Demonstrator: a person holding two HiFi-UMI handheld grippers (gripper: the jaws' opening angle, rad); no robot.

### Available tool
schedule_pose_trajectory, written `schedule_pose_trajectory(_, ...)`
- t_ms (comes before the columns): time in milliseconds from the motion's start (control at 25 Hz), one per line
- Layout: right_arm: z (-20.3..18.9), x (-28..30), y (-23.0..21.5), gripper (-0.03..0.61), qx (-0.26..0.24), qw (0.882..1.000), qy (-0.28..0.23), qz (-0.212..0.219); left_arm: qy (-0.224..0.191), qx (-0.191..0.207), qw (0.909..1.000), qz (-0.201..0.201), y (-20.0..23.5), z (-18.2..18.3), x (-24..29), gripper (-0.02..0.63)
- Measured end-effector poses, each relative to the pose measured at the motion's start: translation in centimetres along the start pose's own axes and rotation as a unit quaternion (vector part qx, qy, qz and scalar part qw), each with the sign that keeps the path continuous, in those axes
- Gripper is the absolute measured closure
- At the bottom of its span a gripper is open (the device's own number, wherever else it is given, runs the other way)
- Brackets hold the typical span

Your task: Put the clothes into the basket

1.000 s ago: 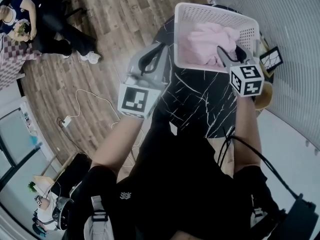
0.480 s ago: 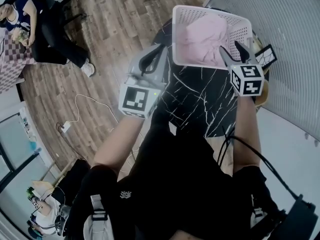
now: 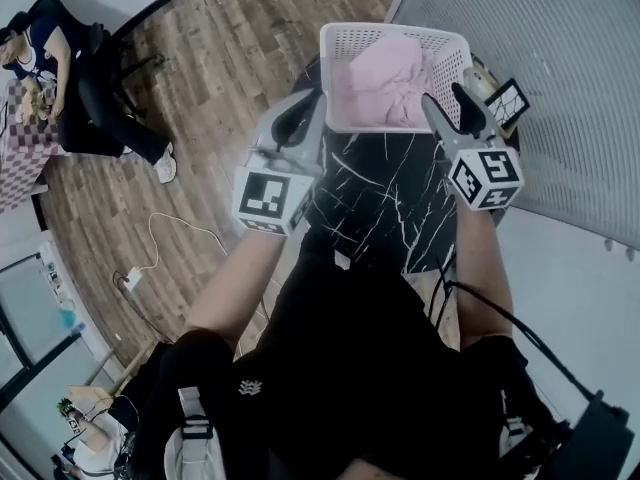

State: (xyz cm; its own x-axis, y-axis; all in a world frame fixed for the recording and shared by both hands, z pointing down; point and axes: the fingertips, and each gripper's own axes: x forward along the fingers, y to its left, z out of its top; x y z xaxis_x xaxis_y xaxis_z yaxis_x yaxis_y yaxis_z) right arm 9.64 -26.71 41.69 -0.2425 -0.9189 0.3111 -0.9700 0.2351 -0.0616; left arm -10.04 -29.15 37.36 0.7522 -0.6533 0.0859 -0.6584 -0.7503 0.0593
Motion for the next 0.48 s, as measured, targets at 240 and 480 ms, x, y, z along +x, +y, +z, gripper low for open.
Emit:
schedule_pose_trajectory(240,1.8,-4.9,-1.3,0.357,0.07,0.994,-0.081,-0.019,0.012,-0.002,0.9999,-0.003,-2.0,-0.1,-0.6,0.606)
schedule_pose_trajectory(480,2.1,-8.8,-2.4,0.487,0.066,0.992,-0.101,-0.049,0.011,0.007,0.9999,-0.011,-3.8,0.5,-0.8,0.606)
